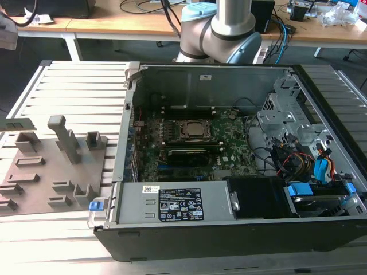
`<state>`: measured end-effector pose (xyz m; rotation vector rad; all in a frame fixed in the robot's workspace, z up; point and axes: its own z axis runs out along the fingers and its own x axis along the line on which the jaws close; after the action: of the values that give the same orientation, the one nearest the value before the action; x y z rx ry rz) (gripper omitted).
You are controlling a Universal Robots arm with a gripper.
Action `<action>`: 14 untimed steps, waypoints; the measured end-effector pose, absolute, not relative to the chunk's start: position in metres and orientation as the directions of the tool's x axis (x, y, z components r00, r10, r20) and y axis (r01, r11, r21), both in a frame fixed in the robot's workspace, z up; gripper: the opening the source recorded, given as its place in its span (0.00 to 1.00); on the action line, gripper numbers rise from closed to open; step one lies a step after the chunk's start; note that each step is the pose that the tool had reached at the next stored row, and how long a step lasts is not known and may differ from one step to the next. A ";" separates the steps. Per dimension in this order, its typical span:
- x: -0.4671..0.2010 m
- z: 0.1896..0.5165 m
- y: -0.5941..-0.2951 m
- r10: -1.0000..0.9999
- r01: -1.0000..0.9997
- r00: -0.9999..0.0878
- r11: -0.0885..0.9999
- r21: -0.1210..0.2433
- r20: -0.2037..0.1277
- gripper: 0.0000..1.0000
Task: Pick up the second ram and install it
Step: 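Pick up the second ram and move it above second insertion slot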
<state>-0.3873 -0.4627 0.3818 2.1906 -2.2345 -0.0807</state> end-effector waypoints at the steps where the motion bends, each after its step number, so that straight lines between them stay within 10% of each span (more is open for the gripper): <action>1: -0.387 0.383 -0.458 -0.999 -0.999 -0.020 0.019 0.045 -0.029 0.14; 14: -0.387 0.427 -0.440 -0.998 -0.999 -0.020 0.018 0.045 -0.055 0.14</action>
<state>-0.3871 -0.4403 0.4272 2.2041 -2.2468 -0.1122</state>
